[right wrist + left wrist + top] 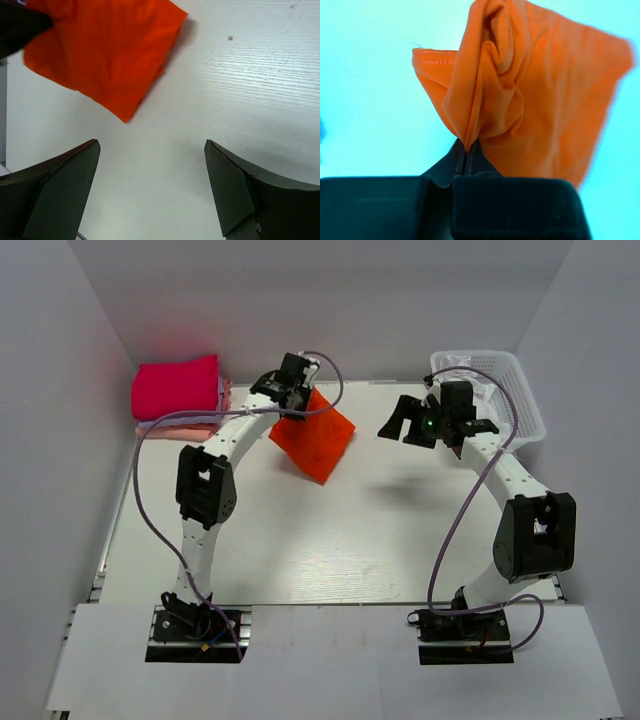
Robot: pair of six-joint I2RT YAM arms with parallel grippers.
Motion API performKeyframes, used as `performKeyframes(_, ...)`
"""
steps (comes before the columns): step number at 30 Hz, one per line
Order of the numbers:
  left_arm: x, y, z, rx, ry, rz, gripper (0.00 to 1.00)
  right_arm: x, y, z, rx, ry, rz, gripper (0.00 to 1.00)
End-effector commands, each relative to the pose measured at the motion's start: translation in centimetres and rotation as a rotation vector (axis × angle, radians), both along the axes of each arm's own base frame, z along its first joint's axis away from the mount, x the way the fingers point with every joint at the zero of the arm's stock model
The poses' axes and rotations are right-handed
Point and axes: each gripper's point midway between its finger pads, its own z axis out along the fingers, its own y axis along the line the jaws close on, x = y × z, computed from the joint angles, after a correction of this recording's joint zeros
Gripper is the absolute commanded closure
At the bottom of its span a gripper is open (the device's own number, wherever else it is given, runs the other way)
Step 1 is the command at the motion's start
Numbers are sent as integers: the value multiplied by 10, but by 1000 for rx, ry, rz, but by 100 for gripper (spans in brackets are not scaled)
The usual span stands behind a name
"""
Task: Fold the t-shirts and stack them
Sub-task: Put the neatly folded tshirt into the corner of the board with the left arm
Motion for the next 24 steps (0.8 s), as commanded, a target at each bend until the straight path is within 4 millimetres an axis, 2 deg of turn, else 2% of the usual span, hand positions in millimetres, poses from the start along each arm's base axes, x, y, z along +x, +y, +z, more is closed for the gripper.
performKeyframes(1,14,24,94,10,-191,-68,100,9,-5,29,-5,-113,-16,9)
performKeyframes(3,23,46,106,42,-226,-51,100,9,-6,30,-3,-121,-21,9)
performKeyframes(5,27,57,120,47,-254,-58,100,10,-5,33,1,-140,-25,9)
performKeyframes(8,38,82,157,42,-331,-80,100,11,-7,31,-4,-135,-35,9)
performKeyframes(10,43,94,169,46,-360,-79,100,12,-6,32,1,-138,-32,9)
performKeyframes(11,45,107,187,48,-397,-69,100,11,-4,32,7,-135,-24,9)
performKeyframes(14,46,122,199,62,-422,-79,100,13,-3,31,11,-135,-17,9)
performKeyframes(16,46,136,216,67,-462,-76,100,15,-2,33,14,-134,-14,9)
performKeyframes(21,54,166,237,86,-533,-44,100,16,4,29,37,-111,7,9)
performKeyframes(22,58,180,246,96,-561,-11,100,17,5,29,44,-104,12,9)
performKeyframes(24,59,192,258,98,-596,12,100,17,7,28,53,-95,16,9)
